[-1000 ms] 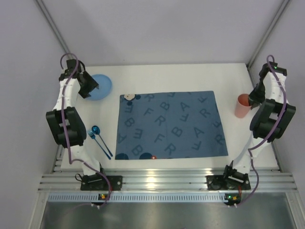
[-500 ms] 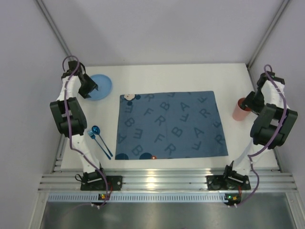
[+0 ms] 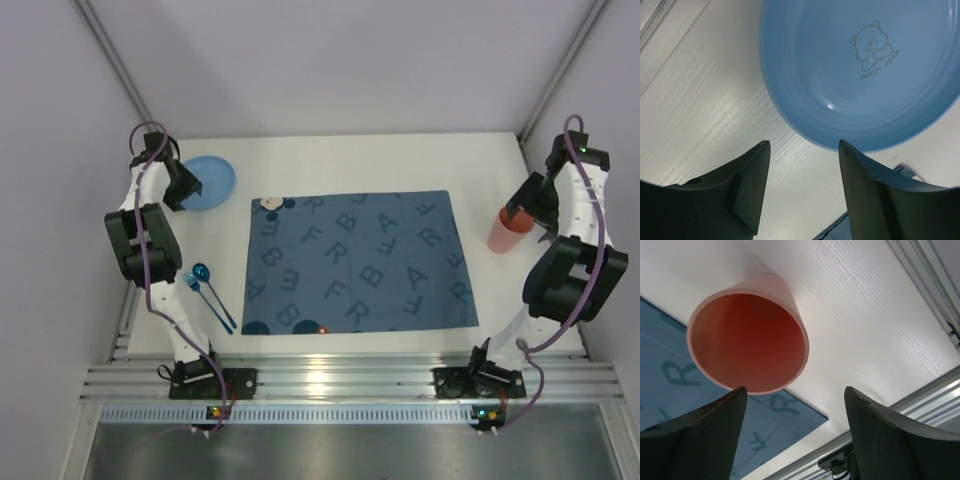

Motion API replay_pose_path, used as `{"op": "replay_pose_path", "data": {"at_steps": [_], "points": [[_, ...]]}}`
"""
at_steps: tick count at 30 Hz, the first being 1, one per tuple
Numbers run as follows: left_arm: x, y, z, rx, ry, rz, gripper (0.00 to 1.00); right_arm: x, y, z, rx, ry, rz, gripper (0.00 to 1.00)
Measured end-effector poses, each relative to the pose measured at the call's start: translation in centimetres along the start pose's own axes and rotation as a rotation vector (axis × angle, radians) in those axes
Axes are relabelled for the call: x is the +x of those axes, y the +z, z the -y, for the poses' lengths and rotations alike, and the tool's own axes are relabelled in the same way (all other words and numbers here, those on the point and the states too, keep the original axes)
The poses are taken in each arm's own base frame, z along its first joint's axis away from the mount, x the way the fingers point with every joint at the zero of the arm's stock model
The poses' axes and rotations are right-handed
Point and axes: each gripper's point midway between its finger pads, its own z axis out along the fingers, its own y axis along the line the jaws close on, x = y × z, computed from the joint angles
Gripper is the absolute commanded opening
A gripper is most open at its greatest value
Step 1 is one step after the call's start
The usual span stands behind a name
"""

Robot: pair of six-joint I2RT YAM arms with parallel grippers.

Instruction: Set the dinner table for one person

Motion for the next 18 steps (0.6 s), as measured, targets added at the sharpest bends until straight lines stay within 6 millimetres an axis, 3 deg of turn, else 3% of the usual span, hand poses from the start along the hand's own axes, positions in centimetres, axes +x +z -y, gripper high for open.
{"op": "replay_pose_path", "data": {"at_steps": [6,12,14,15,18], "points": [[-0.4,2.3,-0.8,-0.007,-0.024,0.021,0.62,0.3,-3.5,-1.6,-0.053,-0.036,0.060,0.79],[0.3,5.2,-1.6,-0.032,-0.049,0.003,0.62,1.2,-6.2,-1.6,-0.089,-0.048,0.103,0.79],[-0.3,5.4,-1.2,-0.019,-0.061,0.026,0.61,1.3,-7.0,-1.6,-0.104,-0.045,0.123,0.79],[-0.5,5.6,-1.1,-0.012,-0.066,0.034,0.59,1.4,-7.3,-1.6,-0.110,-0.042,0.131,0.79],[-0.8,6.0,-0.8,-0.002,-0.092,0.047,0.32,2.0,-8.0,-1.5,-0.130,-0.041,0.141,0.79]]}}
